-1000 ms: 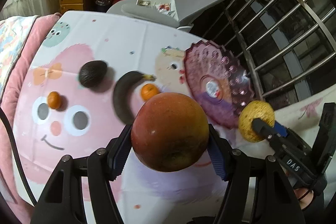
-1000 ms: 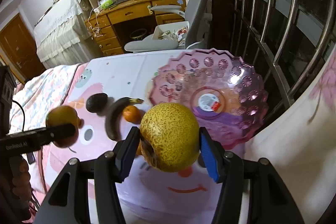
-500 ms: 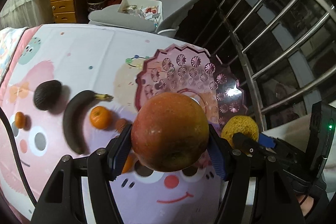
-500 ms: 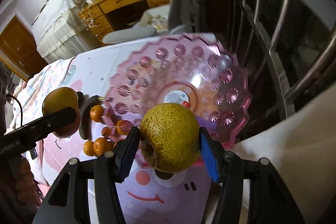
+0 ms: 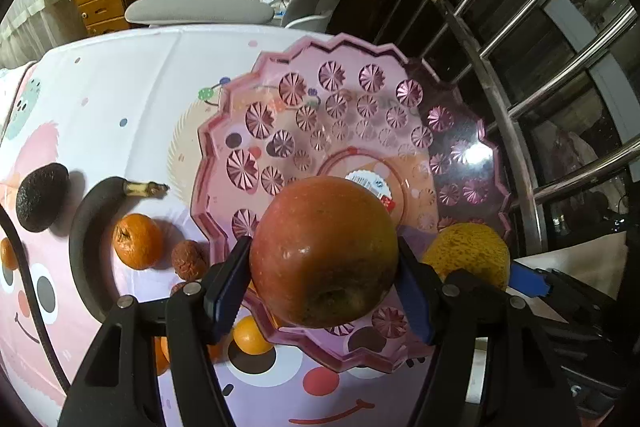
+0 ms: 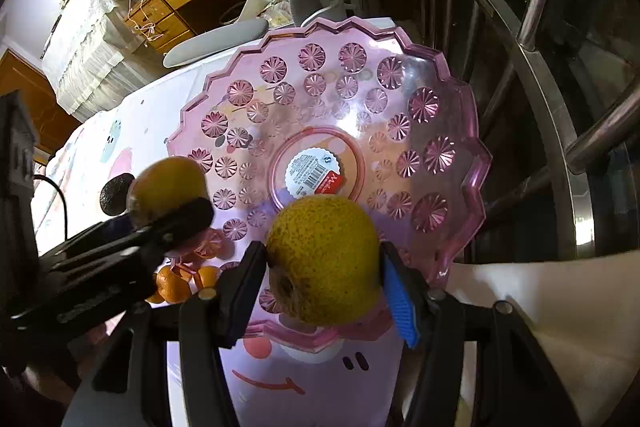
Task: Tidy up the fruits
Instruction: 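Carry the apple and pear into the pink glass bowl and open both tools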
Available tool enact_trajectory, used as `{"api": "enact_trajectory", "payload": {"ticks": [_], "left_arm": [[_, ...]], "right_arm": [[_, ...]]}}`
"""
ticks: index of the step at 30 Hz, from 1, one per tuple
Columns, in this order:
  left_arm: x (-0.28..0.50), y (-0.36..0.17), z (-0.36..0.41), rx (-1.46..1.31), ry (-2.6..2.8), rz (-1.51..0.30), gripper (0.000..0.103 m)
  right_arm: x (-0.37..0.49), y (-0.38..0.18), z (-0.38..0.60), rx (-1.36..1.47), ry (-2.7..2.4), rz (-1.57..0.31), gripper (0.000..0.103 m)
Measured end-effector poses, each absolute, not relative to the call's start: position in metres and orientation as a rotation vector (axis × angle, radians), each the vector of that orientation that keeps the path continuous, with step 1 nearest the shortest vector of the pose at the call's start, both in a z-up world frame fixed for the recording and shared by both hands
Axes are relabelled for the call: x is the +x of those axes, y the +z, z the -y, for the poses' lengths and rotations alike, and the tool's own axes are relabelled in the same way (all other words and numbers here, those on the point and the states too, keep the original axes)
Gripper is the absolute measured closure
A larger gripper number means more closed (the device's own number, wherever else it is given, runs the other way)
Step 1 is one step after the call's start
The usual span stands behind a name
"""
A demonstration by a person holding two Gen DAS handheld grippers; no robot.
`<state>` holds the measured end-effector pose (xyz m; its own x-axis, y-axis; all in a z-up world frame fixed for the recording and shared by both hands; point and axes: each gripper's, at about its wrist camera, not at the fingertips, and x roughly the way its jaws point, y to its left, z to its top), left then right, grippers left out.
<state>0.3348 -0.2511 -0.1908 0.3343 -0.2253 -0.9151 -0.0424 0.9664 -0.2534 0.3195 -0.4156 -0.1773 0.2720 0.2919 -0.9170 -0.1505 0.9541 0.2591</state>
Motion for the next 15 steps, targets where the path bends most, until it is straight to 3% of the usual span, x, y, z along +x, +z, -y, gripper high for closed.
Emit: {"api": "enact_trajectory", "payload": {"ticks": [2,7,15], "left_arm": [[0.334,-0.195,0.252,-0.244,-0.119,-1.247,0.036],[0.325,-0.181,0.237,-0.248,-0.072,-1.170,0.011],[0.288,-0.166,0.192,-0.341,-0.018,-1.114,0.010]], "right_arm": [[0.318,-0.173,0.417,0.167,0.328,-1.239,0.045],[0.316,-0.161,0.411,0.143,0.353,-1.194,0.045],[0.303,-0.162,0.405,0.208,0.344,-1.244,0.045]]}}
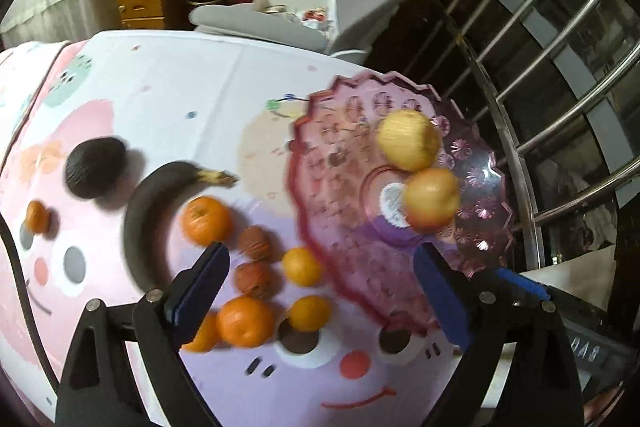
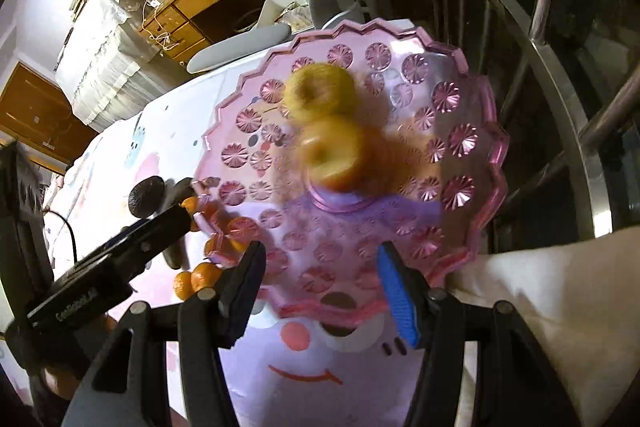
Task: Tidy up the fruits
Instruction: 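Carry the apple and pear into the pink glass bowl and open both tools, then move both open tools back to the oranges on the tablecloth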
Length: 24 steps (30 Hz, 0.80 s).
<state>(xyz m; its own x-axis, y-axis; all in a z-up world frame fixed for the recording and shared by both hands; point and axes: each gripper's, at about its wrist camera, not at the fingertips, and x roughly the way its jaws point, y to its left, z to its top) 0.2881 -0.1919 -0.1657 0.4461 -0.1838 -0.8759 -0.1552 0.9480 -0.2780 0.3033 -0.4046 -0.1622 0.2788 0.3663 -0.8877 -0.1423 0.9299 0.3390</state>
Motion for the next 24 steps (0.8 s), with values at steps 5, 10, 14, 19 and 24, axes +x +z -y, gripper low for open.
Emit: {"api": "enact_trajectory", "payload": {"ticks": [5,10,14,19,24], "left_arm": [[0.246,-0.166,0.161,-0.373,0.053,-1.094,0.010],[0.197,-0.178,0.131,-0.398,0.074,-1.114,0.011],[0.166,-0.183,0.110,-0.366,0.079,-1.139,0.011],[0.137,-0.180,0.074,-0.324,0.034,-1.168,0.011],[0.131,-0.172,0.039,-0.269,0.008,-1.179,0.011]], "right_arm": [[0.288,-0.160,0.394,0.244,0.341,-1.250,0.045],[0.268,-0.159,0.380,0.275,0.328,-1.252,0.044],[0.252,-0.165,0.367,0.300,0.307,-1.267,0.045],[0.230,-0.177,0.346,0.358,0.247,-1.305,0.044],[0.203,-0.188,0.321,0.436,0.184,-1.334,0.044]]}}
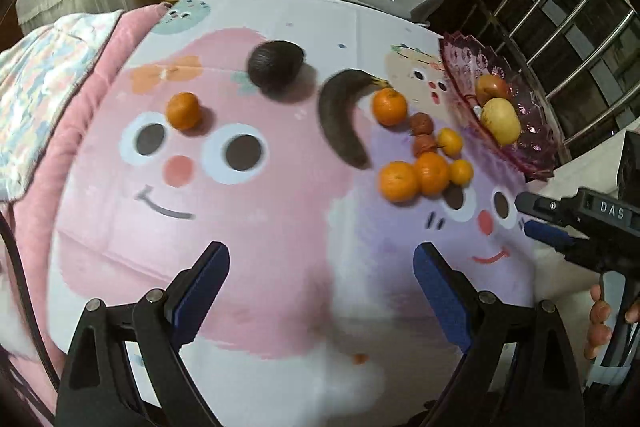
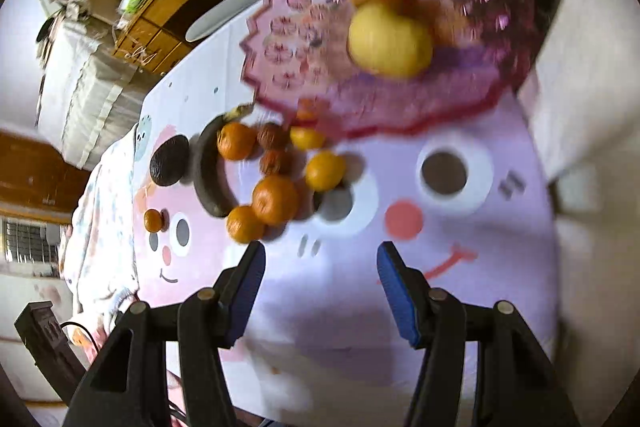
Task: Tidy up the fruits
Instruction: 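Move both open tools back to the oranges on the tablecloth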
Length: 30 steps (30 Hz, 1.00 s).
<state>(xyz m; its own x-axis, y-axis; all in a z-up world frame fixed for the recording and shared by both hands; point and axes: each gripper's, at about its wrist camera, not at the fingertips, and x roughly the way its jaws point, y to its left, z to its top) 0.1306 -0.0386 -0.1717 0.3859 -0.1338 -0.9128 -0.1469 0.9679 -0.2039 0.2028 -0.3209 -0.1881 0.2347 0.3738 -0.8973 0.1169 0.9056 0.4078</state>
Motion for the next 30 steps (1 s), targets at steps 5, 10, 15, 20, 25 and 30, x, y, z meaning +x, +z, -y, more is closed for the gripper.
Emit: {"api": "enact_trajectory", "payload": {"ticks": [5,10,15,20,25,30], "left_arm": [[0.127,-0.163,-0.003,-0.212,-0.047,-1.163,0.011],[0.129,-0.159,-0.028,-0.124,-0.149,-1.149,0.011],[0.131,-0.155,-0.027,-0.007,-0.274,-1.150,0.011],[0.134,-0.152,-0.007,0.108,-0.414,-1.135,0.011],[0.147,-0.154,0.023,0.187,-0.529,-1.099,0.011],[0.172,-0.165,0.052,0.234,-0.605,-1.082,0.011]], "right_arm": [[0.175,-0.193,0.293,0.506,0.124,-1.317,0.044],[0.153,-0.197,0.271,0.551,0.063,-1.262,0.044],[0.130,-0.202,0.263,0.654,0.005,-1.210,0.044],[0.113,-0.207,0.267,0.774,-0.047,-1.216,0.044],[0.111,-0.211,0.277,0.899,-0.070,-1.221,0.044],[0.127,-0.217,0.284,0.979,-0.064,-1.215,0.044]]}}
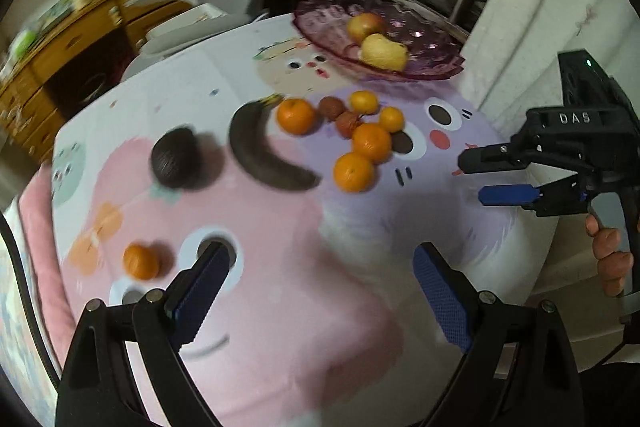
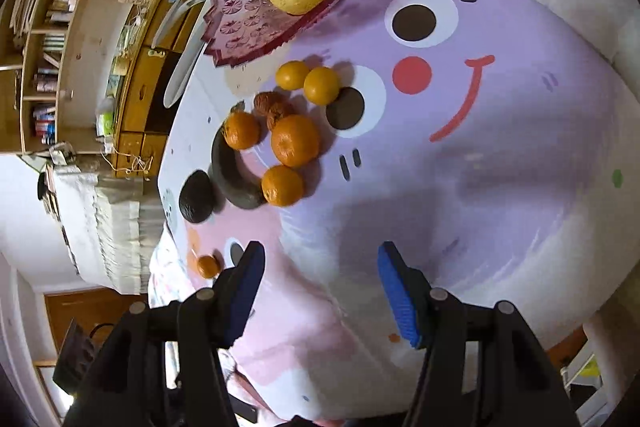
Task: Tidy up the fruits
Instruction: 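Move both open tools back to the oranges on the tablecloth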
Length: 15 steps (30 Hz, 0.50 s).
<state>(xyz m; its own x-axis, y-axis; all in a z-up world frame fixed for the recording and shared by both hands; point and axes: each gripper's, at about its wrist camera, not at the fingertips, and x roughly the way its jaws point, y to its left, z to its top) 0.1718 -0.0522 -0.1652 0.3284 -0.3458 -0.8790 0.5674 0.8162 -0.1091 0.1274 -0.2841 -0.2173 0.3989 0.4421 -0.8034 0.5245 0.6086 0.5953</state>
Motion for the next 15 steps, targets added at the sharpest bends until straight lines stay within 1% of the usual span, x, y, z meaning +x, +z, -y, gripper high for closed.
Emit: {"api": "enact_trajectory", "payload": {"ticks": [4,10,15], "left_arm": [[0.198,-0.177,0.074,0.252,-0.631,-1.102,0.011],[0.224,-0.200,0.101,0.282,-0.684,-1.116,0.011],[0.234,-0.214,0.121,0.328,-0.694,-1.077,0.012]], "right_arm": [[0.148,-0.221,0.287,0.968,-0.026,-1.208,0.044],[0.186,-0.231,0.292,0.826,0.054,-1.211,0.044],[0.209,-0.245,0.295,0.769,0.109,-1.224,0.044]]}}
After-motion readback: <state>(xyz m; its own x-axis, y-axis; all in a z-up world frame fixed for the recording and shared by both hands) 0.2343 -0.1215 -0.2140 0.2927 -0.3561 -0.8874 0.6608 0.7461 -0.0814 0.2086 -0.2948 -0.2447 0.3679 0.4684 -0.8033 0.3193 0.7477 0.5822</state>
